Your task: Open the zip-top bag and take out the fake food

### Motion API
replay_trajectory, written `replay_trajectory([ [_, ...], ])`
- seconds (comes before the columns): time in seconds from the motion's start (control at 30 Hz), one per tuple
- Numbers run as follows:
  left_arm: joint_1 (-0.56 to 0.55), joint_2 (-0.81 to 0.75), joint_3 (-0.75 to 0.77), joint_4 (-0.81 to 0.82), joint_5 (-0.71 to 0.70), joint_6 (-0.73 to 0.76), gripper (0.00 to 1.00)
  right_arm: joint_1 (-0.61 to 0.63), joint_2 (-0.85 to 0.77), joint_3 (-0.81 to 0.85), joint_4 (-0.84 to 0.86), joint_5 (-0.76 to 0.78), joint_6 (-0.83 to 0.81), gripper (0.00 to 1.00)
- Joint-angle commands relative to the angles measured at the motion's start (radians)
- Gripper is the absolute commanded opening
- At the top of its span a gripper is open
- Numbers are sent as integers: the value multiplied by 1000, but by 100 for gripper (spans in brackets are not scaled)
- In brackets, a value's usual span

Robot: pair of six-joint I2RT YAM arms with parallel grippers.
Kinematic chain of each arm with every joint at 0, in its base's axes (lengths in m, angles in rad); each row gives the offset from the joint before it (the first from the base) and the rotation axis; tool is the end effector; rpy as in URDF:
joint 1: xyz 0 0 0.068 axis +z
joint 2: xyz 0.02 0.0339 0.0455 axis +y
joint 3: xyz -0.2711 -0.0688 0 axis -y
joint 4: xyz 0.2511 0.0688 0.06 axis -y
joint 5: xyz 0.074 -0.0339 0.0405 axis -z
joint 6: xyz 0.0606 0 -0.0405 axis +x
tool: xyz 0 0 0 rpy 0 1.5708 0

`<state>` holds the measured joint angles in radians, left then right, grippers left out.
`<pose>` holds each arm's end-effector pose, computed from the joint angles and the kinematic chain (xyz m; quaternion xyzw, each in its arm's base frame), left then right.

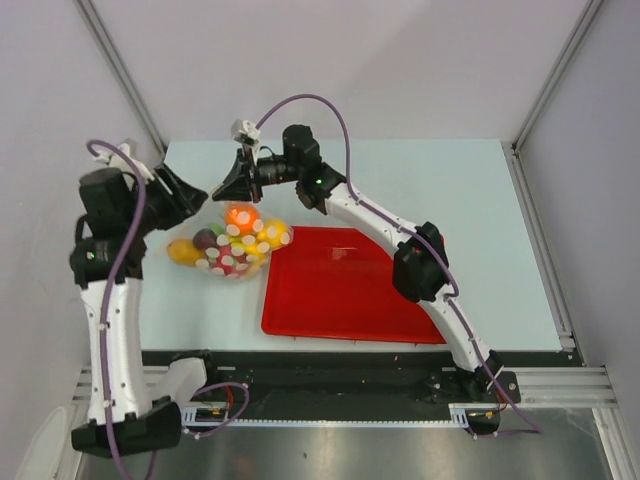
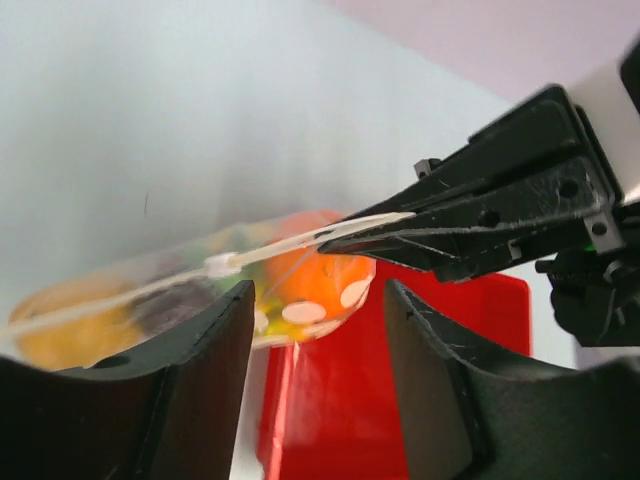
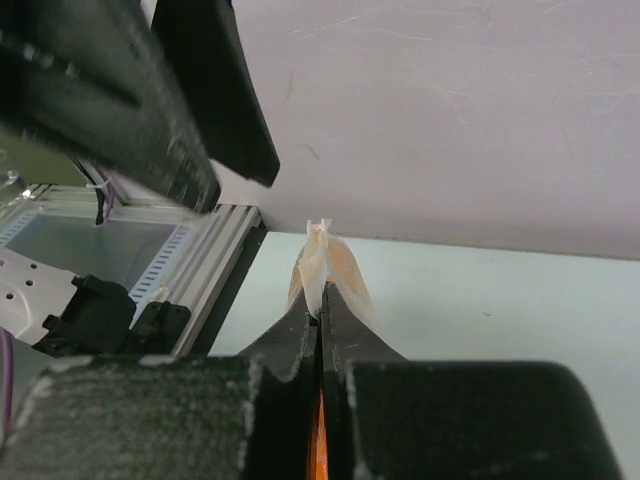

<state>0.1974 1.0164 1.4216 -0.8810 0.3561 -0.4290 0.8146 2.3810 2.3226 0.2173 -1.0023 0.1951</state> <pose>0.2009 0.0186 0.4382 -0.1712 0.8279 -0.2094 0.4914 0.3580 0.4539 0.3625 -0.5216 0.4305 0.5956 0.4334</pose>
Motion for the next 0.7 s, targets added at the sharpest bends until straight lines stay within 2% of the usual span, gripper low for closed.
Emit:
replay_trajectory([
  [0.0, -114, -120, -243, 506, -161, 77, 60, -31, 18, 100, 119, -62, 87, 0],
  [0.03, -115, -151, -269, 598, -128, 108, 61, -37, 20, 92, 129, -77, 89, 0],
  [0.1, -115, -173, -308, 628, -99, 220, 65, -55, 20, 80, 154, -93, 93, 0],
  [0.23, -115, -161, -270, 499, 3, 454, 66, -91, 21, 26, 272, -148, 176, 0],
  [0.33, -105, -118, -257, 430, 70, 512, 67, -104, 35, 37, 288, -173, 199, 0],
  [0.37, -95, -89, -253, 413, 151, 519, 67, -106, 37, 43, 286, -180, 188, 0],
  [0.43, -90, -62, -239, 361, 202, 539, 66, -111, 43, 41, 307, -211, 193, 0],
  [0.67, -43, 14, -239, 326, 444, 608, 62, -121, 76, 69, 312, -269, 179, 0],
])
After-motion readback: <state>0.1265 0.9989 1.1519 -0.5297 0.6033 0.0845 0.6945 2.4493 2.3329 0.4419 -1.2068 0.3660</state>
